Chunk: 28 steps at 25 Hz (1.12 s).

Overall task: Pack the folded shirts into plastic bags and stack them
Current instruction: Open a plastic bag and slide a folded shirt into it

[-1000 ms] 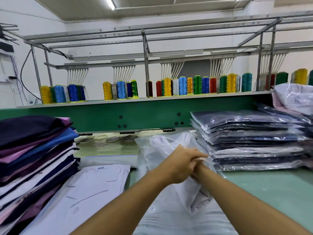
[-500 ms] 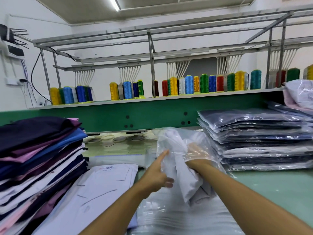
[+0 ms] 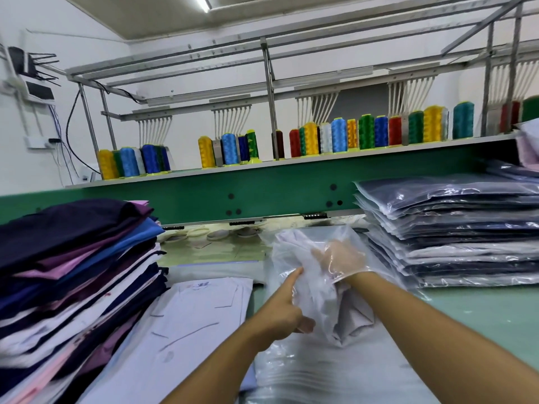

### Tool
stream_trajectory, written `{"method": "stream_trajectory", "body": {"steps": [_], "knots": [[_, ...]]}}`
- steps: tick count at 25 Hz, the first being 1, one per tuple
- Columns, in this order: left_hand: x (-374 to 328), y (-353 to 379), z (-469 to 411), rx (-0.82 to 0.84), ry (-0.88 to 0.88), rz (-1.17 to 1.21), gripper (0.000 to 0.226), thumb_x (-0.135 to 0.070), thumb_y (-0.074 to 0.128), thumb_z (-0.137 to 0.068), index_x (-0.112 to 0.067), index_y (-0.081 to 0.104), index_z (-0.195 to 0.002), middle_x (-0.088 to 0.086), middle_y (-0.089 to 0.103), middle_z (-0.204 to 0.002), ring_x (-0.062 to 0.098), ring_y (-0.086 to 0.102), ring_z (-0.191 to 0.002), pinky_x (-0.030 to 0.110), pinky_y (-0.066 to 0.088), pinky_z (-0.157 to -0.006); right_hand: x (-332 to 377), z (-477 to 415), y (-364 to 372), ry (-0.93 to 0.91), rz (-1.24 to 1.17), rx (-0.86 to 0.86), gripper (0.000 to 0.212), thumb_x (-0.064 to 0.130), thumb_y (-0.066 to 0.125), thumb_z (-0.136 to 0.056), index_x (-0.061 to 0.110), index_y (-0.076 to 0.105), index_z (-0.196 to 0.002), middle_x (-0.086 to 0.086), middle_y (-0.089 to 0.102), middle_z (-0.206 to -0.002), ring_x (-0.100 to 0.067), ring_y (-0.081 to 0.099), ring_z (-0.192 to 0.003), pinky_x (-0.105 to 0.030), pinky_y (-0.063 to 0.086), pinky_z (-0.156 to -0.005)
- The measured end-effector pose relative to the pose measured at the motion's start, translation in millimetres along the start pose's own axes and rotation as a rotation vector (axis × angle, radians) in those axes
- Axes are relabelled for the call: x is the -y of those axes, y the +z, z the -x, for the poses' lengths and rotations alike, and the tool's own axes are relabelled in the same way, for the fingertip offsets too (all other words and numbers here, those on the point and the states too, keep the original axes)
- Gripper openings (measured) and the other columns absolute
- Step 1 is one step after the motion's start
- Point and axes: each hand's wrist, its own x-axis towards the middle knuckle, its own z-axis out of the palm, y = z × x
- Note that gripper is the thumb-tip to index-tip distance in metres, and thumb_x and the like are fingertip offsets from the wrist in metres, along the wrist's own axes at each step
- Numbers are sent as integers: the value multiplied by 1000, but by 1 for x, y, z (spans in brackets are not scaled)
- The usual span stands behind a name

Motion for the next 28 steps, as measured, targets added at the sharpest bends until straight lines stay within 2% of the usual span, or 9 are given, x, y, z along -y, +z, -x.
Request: {"method": "stream_trajectory", "body": {"steps": [6, 8, 11, 13, 16, 19, 22, 25, 28], "knots": [[-1, 3, 8, -14, 6, 30, 100, 14, 59, -84, -40, 18, -157, 4, 63, -107, 32, 74, -82, 45, 62, -83, -15, 31, 1, -62, -2, 0, 68, 69, 38, -96, 23, 49, -146, -6, 44, -153, -31, 36, -143, -47, 24, -119], [-2, 4, 10, -32, 1, 30, 100, 16, 56, -85, -40, 17, -157, 16, 66, -111, 38, 73, -88, 49, 61, -85, -7, 51, 8, -245, 111, 167, 73, 78, 18, -94, 34, 53, -141, 3, 50, -148, -27, 41, -139, -46, 22, -113], [1, 6, 12, -37, 17, 69, 101, 14, 55, -86, -43, 11, -157, 13, 61, -125, 29, 74, -84, 43, 62, -79, 7, 74, 21, -419, 108, 311, 76, 93, 23, -66, 38, 62, -98, 7, 68, -99, -20, 62, -98, -35, 45, -88], [5, 4, 12, -35, 15, 77, 102, 13, 58, -84, -43, 13, -157, 1, 52, -130, 26, 73, -92, 41, 62, -80, 19, 82, 27, -377, 96, 427, 67, 85, 25, -65, 46, 57, -109, 8, 66, -111, -24, 61, -113, -44, 45, -97], [16, -2, 9, -30, -43, 63, 108, -1, 68, -62, -28, 24, -158, -2, 54, -127, 22, 67, -107, 40, 58, -92, 25, 83, 40, -288, 83, 542, 56, 78, 21, -87, 63, 21, -141, 11, 29, -161, -26, 22, -150, -64, 14, -113], [27, -3, 4, -26, -91, 113, 108, -11, 69, -37, -16, 40, -140, 12, 69, -118, 16, 71, -94, 27, 58, -76, 21, 73, 54, -288, 245, 569, 68, 85, 8, -85, 62, 9, -150, 23, -2, -166, -17, -8, -155, -74, -10, -108], [29, -1, 0, -36, -58, 134, 81, -5, 70, -42, -20, 55, -120, 13, 73, -104, 18, 73, -88, 34, 62, -76, 20, 67, 57, -311, 273, 527, 64, 75, 19, -96, 55, 3, -155, 16, -12, -167, -24, -15, -155, -75, -10, -110], [28, -4, -1, -113, -61, -156, 68, -21, 80, -60, -28, 50, -120, 1, 58, -118, 18, 67, -99, 35, 61, -80, 0, 63, 48, -291, 273, 431, 69, 67, 33, -97, 51, 3, -157, 6, -12, -169, -30, -15, -154, -70, -6, -117], [26, -3, -2, -169, -37, -791, 74, -50, 74, -74, -22, 43, -134, 11, 37, -144, 28, 42, -131, 33, 47, -95, -43, 68, 38, -196, 469, 236, 83, 85, 9, -87, 42, 6, -159, -6, -12, -168, -39, -17, -152, -62, -13, -119]]}}
